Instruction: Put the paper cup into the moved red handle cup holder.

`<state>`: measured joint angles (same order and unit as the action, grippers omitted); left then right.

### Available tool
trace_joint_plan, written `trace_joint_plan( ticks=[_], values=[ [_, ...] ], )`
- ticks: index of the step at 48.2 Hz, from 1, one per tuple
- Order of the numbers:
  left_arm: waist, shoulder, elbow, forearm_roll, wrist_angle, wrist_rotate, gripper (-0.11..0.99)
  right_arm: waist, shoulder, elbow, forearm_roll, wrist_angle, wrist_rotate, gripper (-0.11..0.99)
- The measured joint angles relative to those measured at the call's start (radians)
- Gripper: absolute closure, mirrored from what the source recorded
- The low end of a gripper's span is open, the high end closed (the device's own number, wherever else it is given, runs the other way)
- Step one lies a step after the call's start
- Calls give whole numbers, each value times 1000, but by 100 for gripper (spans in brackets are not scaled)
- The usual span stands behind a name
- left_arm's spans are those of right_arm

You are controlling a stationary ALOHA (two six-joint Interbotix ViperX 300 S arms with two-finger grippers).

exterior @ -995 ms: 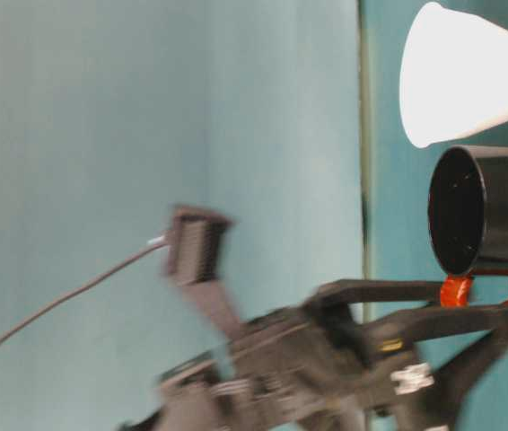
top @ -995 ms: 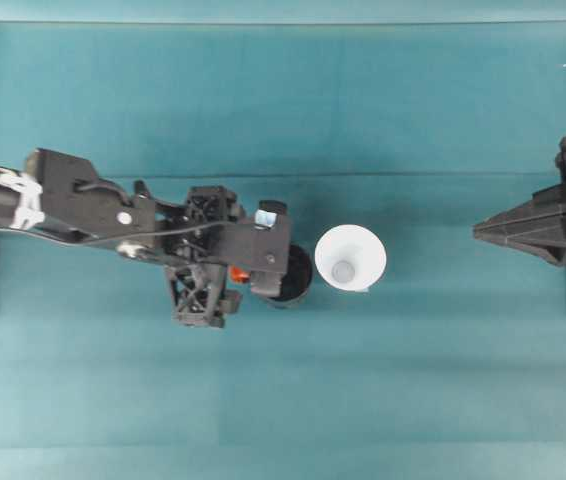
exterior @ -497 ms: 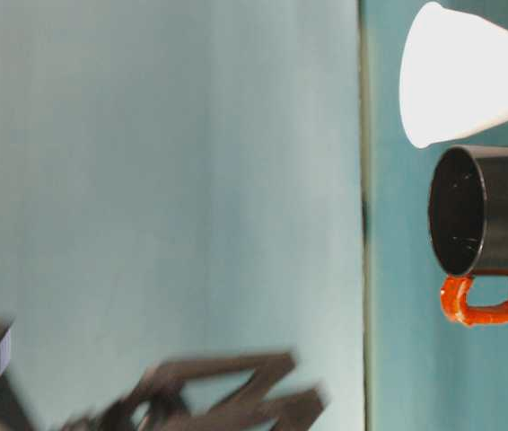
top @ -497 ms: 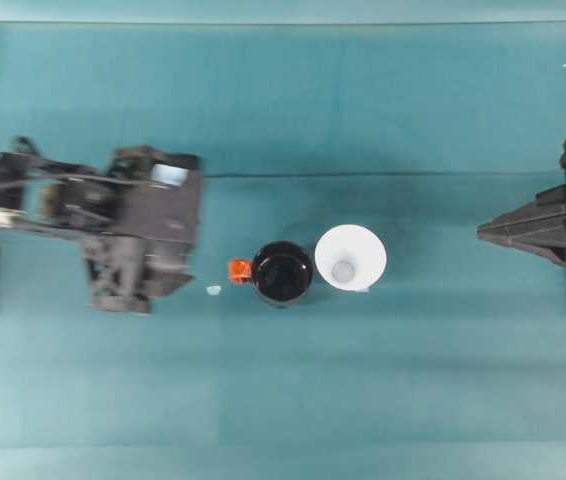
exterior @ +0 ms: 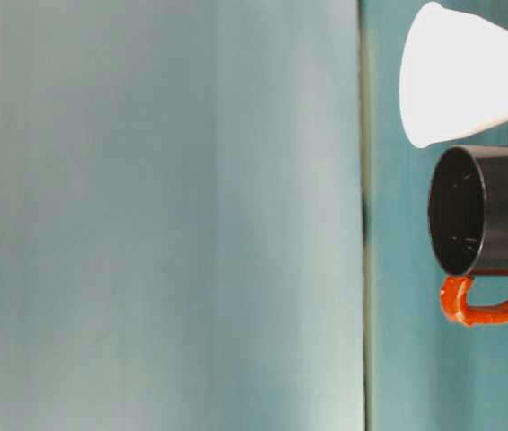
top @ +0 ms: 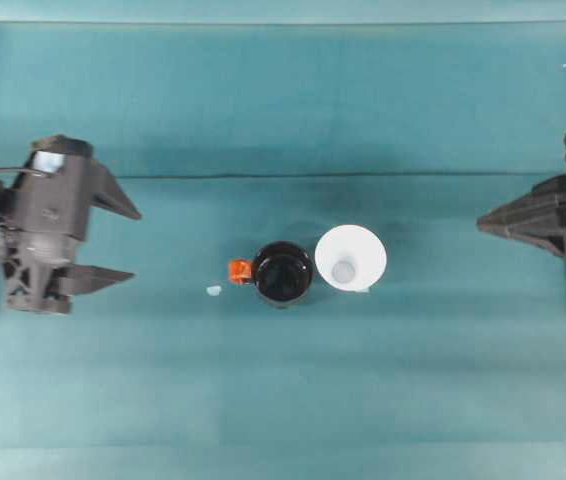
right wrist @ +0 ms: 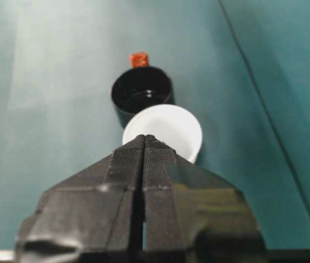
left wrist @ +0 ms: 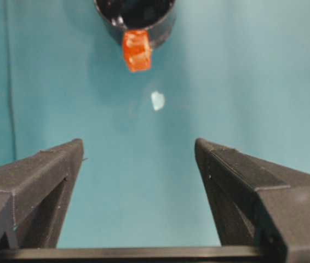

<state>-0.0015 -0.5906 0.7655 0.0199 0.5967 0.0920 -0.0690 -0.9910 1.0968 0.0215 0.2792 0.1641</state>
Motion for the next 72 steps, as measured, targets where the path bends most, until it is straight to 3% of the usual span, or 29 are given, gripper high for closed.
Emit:
trace_joint_plan(
  ticks=[5,15,19,24,31,35,38,56,72],
  values=[
    [0,-8,3,-2,0,-17,-1,-17,17,-28,0,31,11,99],
    [0,-11,5,0,3,-25,-1,-72,94,-132,3,189,66,93],
    [0,-12,8,0,5,-25,-1,-77,138,-172,6,249,81,84],
    [0,-14,9,0,5,-25,-1,-77,193,-213,20,299,89,63],
    [0,-23,14,0,8,-25,-1,-78,276,-262,44,345,95,21],
    [0,-29,18,0,12,-28,-1,-80,325,-293,48,376,95,-1],
    [0,-34,20,0,15,-28,-1,-80,362,-316,49,393,95,-9],
    [0,-46,29,-2,21,-28,-1,-101,620,-469,49,426,95,-9],
    [0,-46,32,-2,21,-28,-1,-92,833,-506,49,399,95,-9]
  ],
)
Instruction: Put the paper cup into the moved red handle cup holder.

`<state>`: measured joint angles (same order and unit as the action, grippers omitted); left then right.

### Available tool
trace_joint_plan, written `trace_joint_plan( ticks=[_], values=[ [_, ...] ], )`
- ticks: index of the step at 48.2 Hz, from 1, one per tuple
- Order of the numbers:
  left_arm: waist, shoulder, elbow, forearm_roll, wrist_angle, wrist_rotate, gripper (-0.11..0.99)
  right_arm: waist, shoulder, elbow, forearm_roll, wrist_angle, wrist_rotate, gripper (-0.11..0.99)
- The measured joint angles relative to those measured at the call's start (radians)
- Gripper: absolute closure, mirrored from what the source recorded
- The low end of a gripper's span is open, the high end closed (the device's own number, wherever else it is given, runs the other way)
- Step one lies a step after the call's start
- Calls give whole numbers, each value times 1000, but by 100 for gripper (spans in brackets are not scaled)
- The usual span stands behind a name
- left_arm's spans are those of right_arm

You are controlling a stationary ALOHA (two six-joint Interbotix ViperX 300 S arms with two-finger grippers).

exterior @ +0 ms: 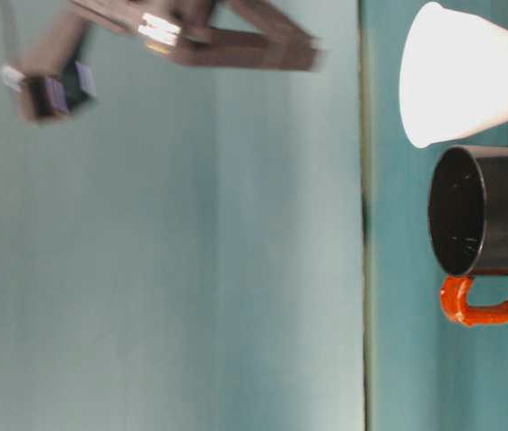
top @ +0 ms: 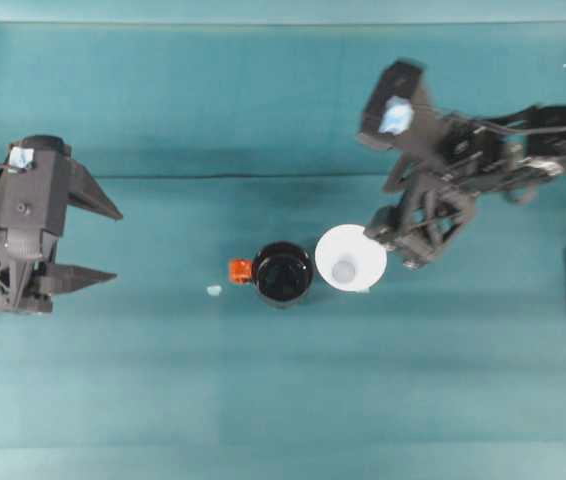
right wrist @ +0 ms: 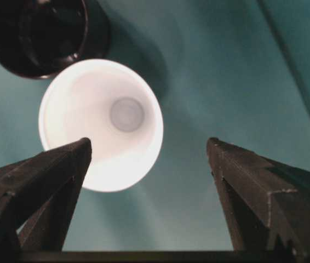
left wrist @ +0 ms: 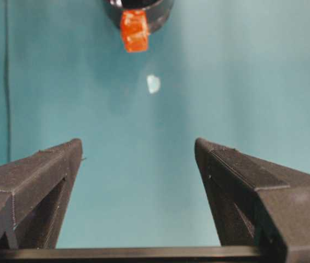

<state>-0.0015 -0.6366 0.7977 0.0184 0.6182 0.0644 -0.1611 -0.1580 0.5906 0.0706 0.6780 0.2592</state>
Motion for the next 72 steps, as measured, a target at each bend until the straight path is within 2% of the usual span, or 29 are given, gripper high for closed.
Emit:
trace_joint_plan(
  ticks=[17,31,40,43,45,51,54,58,61,64,72],
  values=[
    [0,3,2,2,0,0,-1,5,147,-3,2,-49,0,-7],
    [0,3,3,0,0,-2,-1,3,213,-3,2,-55,0,-7],
    [0,5,2,0,0,-2,-1,-8,227,-5,2,-63,0,-3],
    [0,5,3,2,0,-2,-1,-12,229,-5,2,-61,2,5],
    [-2,5,3,2,0,-2,-1,-17,229,-6,2,-60,2,14],
    [0,5,3,2,0,-2,-1,-18,230,-9,6,-55,2,51],
    [0,5,3,2,0,-2,-1,-18,232,-14,15,-55,2,68],
    [0,5,3,2,0,-2,-1,-18,232,-20,31,-52,2,84],
    [0,5,3,0,0,-2,-1,-18,232,-23,40,-52,3,91],
    [0,5,3,2,0,-2,-1,-17,232,-26,57,-48,3,96],
    [0,5,3,2,0,-2,-1,-18,232,-34,67,-26,2,98]
  ],
)
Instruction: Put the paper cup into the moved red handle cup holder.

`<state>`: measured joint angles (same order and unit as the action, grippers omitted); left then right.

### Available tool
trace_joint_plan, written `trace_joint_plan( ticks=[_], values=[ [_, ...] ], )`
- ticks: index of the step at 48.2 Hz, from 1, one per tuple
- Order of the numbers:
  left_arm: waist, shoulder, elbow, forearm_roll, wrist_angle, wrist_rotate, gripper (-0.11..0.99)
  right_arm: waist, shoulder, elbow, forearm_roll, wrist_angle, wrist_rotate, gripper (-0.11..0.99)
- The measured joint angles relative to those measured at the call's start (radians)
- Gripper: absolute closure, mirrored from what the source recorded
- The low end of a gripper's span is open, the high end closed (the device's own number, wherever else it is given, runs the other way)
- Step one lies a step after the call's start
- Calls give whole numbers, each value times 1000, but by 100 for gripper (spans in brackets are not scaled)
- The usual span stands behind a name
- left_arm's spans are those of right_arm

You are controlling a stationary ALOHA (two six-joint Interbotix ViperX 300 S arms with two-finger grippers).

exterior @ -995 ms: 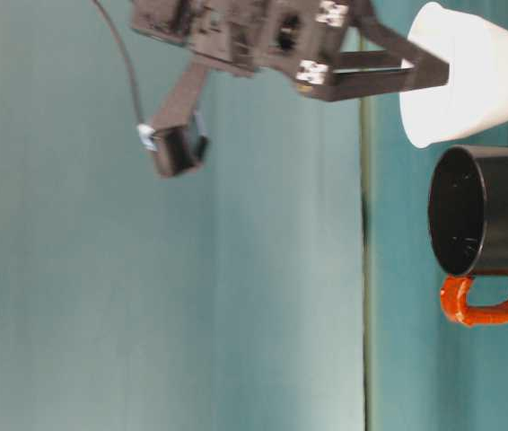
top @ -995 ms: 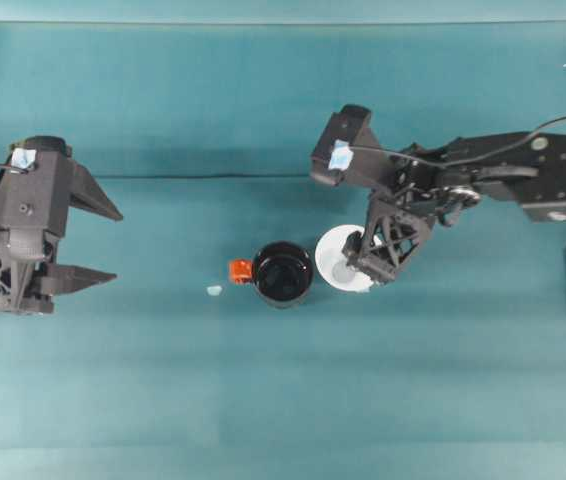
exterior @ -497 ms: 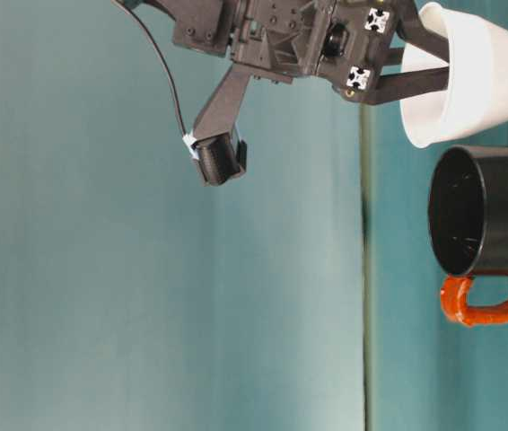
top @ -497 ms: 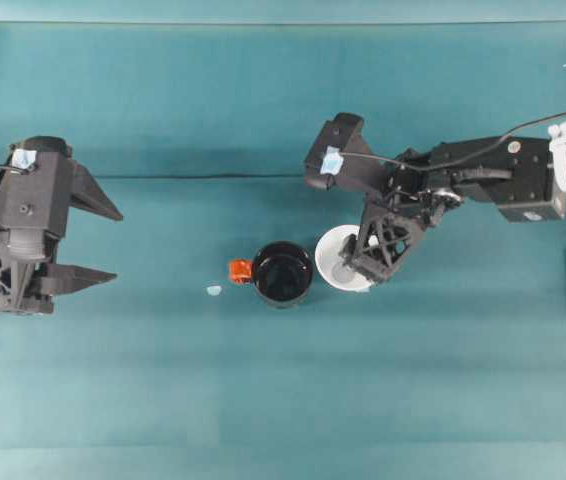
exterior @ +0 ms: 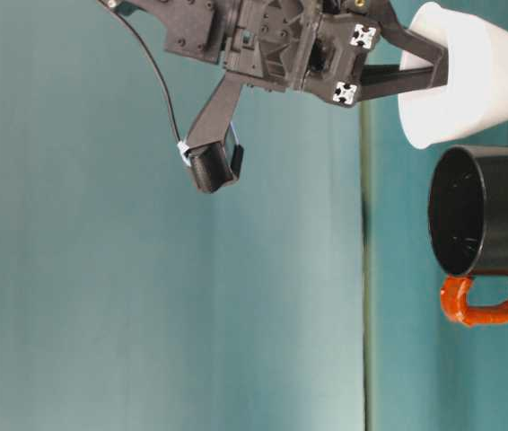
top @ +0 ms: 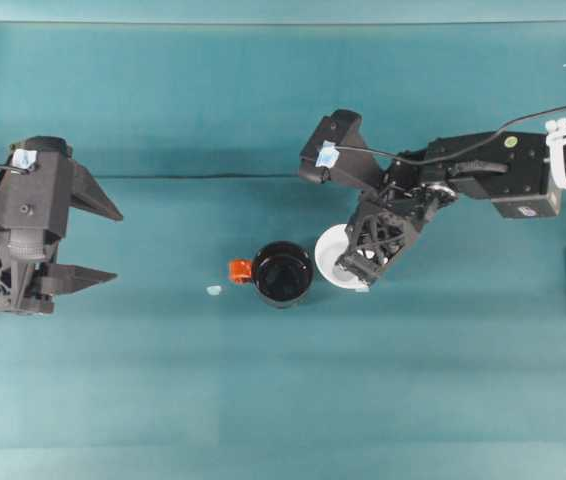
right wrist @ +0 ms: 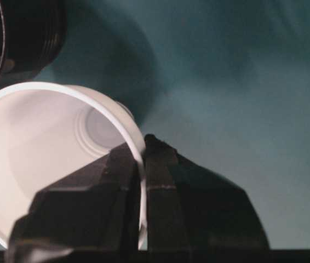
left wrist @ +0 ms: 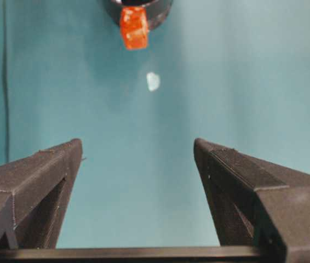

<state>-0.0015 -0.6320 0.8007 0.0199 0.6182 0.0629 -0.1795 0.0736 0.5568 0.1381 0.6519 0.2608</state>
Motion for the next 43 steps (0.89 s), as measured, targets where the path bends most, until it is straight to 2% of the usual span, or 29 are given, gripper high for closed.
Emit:
trace_joint_plan(
  ticks=[9,17,22,28,32,43],
  values=[
    [0,0,0,0,0,0,-1,2,2,-8,6,29,2,98],
    [2,0,0,0,0,0,-1,0,-12,-43,9,123,0,98],
    [2,0,0,0,0,0,-1,-8,-46,-100,9,206,0,98],
    [2,0,0,0,2,0,-1,-31,-89,-181,9,301,0,98],
    [2,0,0,0,0,0,-1,-38,-115,-225,9,344,0,98],
    [2,0,0,0,0,-3,-1,-37,-147,-305,9,417,0,98]
  ],
)
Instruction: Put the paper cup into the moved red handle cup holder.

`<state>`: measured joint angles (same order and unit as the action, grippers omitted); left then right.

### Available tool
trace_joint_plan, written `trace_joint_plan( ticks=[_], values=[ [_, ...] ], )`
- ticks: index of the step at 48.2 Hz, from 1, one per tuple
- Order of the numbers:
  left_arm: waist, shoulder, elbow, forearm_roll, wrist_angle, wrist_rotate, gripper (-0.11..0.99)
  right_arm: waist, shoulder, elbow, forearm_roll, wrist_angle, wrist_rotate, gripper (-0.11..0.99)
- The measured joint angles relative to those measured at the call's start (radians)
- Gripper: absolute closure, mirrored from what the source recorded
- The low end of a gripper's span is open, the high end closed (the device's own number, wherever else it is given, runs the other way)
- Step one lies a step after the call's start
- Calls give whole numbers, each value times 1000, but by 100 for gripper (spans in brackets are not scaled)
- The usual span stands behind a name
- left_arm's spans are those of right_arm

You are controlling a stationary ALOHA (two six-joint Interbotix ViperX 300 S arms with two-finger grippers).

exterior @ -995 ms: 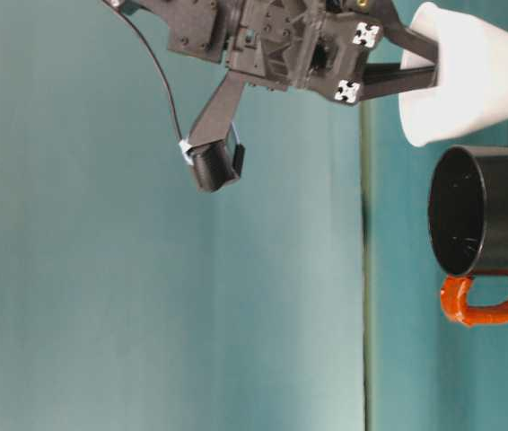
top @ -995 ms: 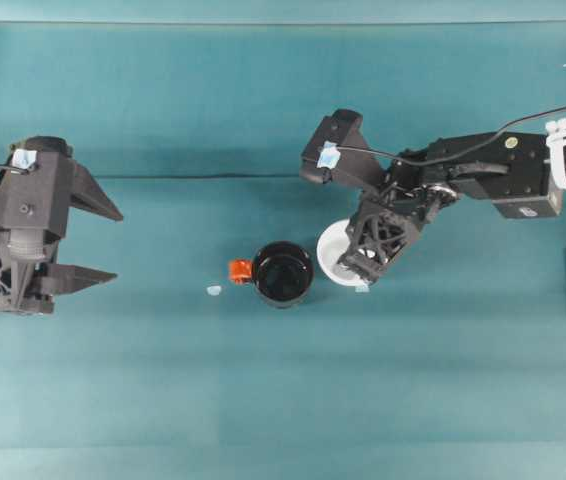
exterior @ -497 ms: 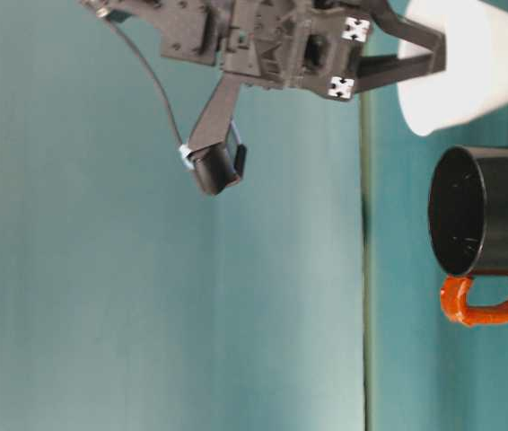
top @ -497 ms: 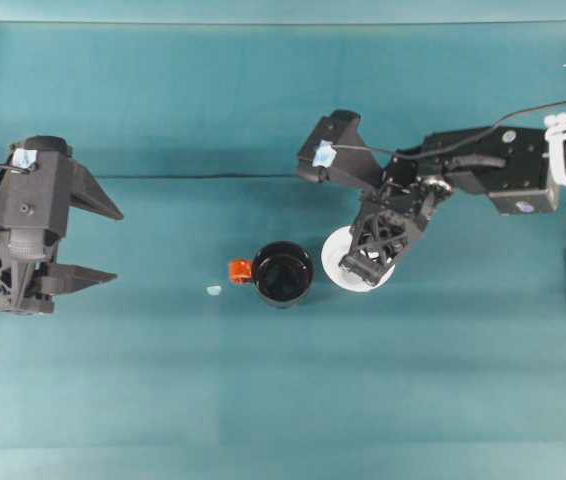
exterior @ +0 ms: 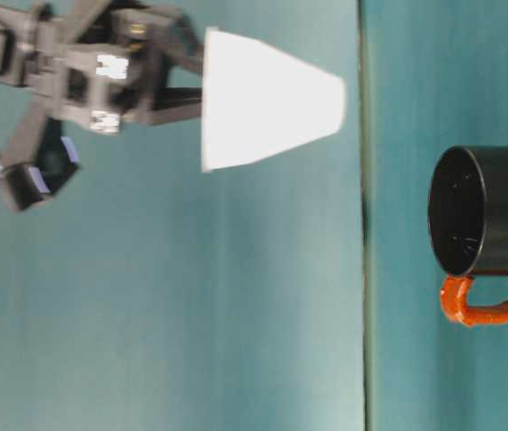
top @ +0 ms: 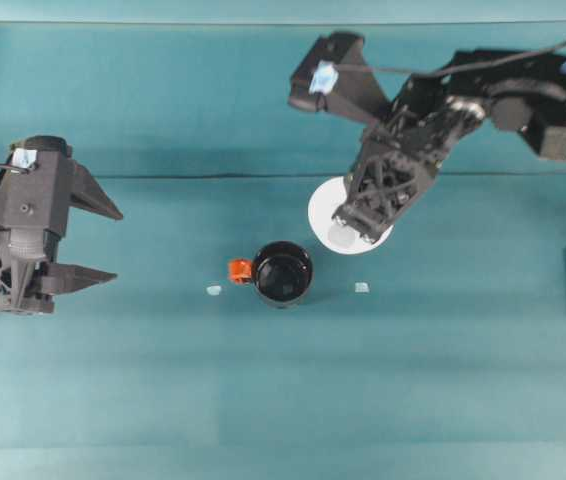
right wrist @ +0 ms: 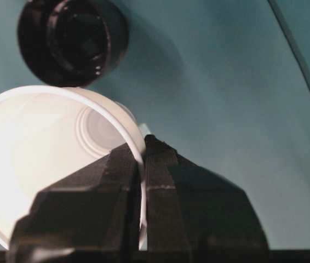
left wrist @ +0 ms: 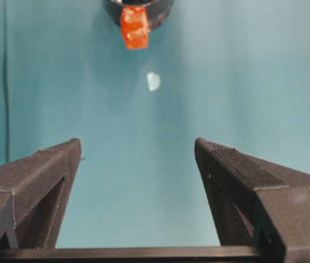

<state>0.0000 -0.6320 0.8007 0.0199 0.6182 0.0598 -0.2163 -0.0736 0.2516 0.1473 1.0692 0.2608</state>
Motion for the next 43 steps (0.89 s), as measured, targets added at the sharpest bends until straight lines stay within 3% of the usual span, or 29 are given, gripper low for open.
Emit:
trace_joint_plan(
  ticks=[9,24,43],
  values=[
    [0,0,0,-2,0,-31,-1,12,3,-60,0,-5,2,98],
    [0,0,0,-2,0,-35,-1,54,103,-179,-2,-26,0,98],
    [0,0,0,-2,0,-35,-1,98,225,-132,-6,-153,0,98]
  ],
)
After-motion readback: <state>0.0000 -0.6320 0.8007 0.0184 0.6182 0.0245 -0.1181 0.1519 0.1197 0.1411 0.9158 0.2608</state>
